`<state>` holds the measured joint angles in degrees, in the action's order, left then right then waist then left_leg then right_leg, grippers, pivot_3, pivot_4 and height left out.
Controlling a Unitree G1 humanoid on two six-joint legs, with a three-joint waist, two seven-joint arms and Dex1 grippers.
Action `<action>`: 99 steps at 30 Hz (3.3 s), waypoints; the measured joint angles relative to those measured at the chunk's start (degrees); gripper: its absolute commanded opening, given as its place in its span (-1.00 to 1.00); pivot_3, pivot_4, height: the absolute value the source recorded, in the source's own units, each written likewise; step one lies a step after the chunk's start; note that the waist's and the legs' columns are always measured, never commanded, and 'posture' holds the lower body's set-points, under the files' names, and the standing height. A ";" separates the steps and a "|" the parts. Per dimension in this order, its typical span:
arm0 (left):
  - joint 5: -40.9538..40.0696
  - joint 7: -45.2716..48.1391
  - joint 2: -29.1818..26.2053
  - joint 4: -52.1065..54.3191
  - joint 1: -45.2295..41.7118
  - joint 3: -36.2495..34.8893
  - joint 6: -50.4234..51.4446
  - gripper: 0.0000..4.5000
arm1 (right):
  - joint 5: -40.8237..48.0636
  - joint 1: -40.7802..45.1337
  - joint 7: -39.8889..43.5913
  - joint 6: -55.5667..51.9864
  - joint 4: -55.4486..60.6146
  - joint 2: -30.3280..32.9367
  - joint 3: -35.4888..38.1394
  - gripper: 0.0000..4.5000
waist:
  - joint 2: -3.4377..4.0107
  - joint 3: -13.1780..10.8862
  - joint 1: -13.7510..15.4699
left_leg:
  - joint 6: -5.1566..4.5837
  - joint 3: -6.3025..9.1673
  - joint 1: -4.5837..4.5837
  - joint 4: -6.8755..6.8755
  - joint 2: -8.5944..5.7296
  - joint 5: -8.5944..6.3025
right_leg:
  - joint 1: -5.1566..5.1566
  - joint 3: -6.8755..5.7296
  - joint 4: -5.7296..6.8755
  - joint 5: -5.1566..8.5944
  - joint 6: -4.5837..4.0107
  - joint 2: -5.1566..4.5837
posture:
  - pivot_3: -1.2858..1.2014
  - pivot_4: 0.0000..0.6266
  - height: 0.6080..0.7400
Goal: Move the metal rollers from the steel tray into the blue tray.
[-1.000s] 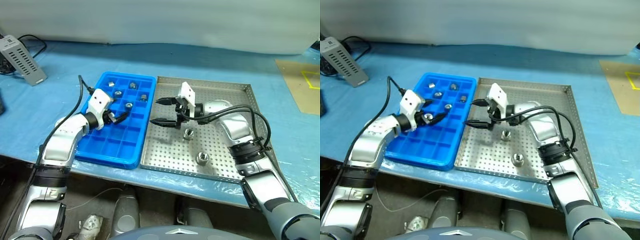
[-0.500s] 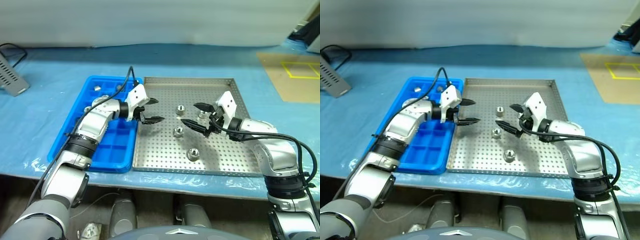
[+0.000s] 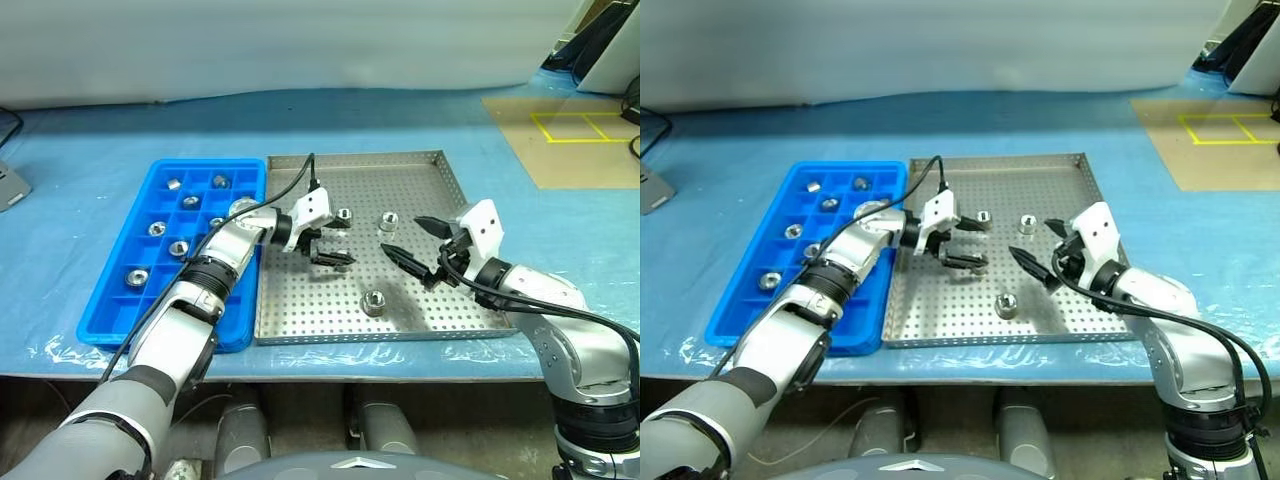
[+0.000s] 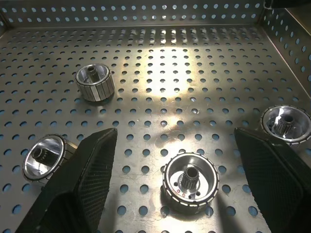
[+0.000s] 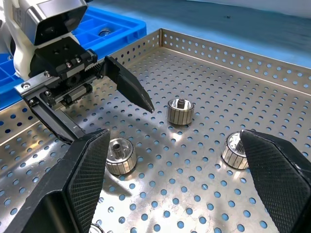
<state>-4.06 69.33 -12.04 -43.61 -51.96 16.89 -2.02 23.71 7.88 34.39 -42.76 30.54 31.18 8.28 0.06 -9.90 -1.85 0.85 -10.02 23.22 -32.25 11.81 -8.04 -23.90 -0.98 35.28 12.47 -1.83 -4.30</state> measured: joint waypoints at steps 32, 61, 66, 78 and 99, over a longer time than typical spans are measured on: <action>9.02 -3.54 4.05 -13.78 -2.17 1.31 -4.55 -0.01 | -0.51 -1.61 -2.04 2.34 -1.55 0.46 -1.30 1.00 | 0.01 0.01 -0.53 | -0.36 -0.07 -0.14 -0.04 -0.01 -0.24 | 0.52 -0.03 -0.62 -0.07 0.12 -0.06 | -0.39 -0.52 1.00; -12.79 -13.99 -14.22 46.33 25.26 -18.99 32.64 -0.20 | -2.20 23.39 13.32 10.55 -23.80 -4.73 -17.97 1.00 | 0.09 -0.07 3.01 | -0.10 -0.07 0.08 0.32 0.07 -0.18 | 0.05 -0.13 -0.52 -0.05 0.09 -0.05 | 0.07 -0.52 1.00; -14.40 -20.67 -18.26 54.93 34.96 -25.64 36.76 -0.20 | -2.84 29.94 19.34 13.78 -30.85 -8.22 -21.25 1.00 | 0.09 -0.07 4.63 | 0.03 -0.01 0.33 0.50 0.10 -0.10 | -0.26 -0.28 -0.49 -0.02 0.02 -0.02 | 0.16 -0.52 1.00; -17.81 -30.56 -19.83 67.97 50.43 -33.10 41.50 -0.20 | -4.94 35.46 27.24 19.26 -39.82 -13.31 -24.66 1.00 | 0.06 -0.08 9.53 | 0.14 0.05 0.32 0.60 0.09 -0.03 | -0.25 -0.34 -0.46 0.01 0.00 -0.05 | 0.25 -0.52 1.00; -20.90 -27.08 -24.38 64.83 63.02 -36.41 31.96 0.26 | -6.06 34.91 26.66 19.18 -40.09 -14.42 -24.66 1.00 | 0.02 -0.06 10.33 | 0.49 0.08 0.05 1.07 0.08 0.19 | -0.27 -0.27 -0.45 0.01 0.01 0.01 | 0.21 -0.52 1.00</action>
<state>-24.97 42.25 -36.42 21.23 11.06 -19.52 29.94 17.65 42.79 61.05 -23.58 -9.55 16.76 -16.38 0.09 -9.96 8.48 1.35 -9.94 23.27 -31.19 11.90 -7.85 -24.17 -1.25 34.84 12.48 -1.82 -4.28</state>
